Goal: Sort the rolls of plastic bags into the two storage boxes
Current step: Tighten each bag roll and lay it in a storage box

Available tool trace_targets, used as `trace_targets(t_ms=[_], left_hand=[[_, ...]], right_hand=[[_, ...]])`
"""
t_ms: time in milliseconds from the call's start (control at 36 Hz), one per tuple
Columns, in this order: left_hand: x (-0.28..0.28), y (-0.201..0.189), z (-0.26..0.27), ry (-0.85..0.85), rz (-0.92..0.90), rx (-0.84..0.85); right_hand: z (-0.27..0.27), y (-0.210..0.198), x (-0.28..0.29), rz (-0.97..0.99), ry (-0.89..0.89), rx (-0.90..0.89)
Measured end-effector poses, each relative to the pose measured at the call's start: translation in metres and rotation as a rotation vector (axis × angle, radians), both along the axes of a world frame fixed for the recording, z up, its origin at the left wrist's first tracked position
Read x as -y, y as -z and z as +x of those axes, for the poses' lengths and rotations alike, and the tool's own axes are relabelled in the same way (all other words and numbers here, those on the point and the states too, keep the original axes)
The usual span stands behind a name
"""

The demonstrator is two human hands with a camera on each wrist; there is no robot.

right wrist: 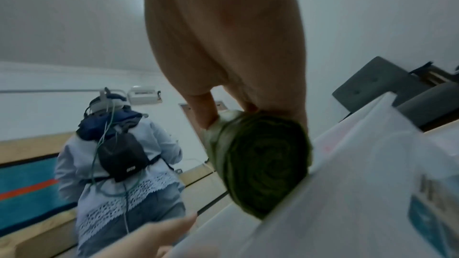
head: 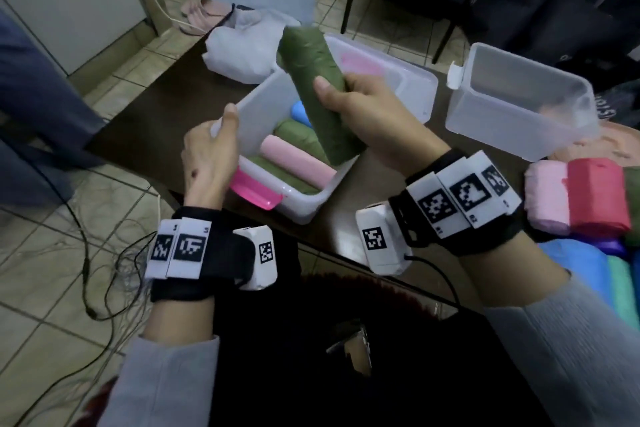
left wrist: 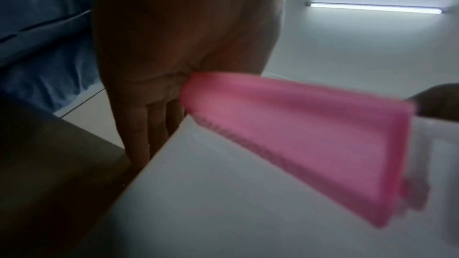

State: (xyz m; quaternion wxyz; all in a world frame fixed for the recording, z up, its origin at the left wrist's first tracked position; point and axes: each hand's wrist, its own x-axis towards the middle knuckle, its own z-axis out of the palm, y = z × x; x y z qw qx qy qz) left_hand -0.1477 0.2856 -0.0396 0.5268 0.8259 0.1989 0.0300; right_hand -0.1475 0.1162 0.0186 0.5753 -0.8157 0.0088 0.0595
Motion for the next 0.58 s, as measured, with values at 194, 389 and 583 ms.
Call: trace_targets(t_ms=[194, 389, 583], left_hand=[[0.003, 0.006, 0.003, -0.071, 0.012, 0.093], [-0.004, 0.022, -0.003, -0.090, -0.190, 0.233], [-0.010, 0.039, -0.011, -0.090, -0.325, 0.344]], right_hand=[[0.005, 0.010, -0.027, -0.518, -0.155, -0.017], [0.000, 0.021, -0.049, -0.713, -0.327, -0.115], [-0.008, 0.030, -0.064, -0.679, -0.344, -0.237]])
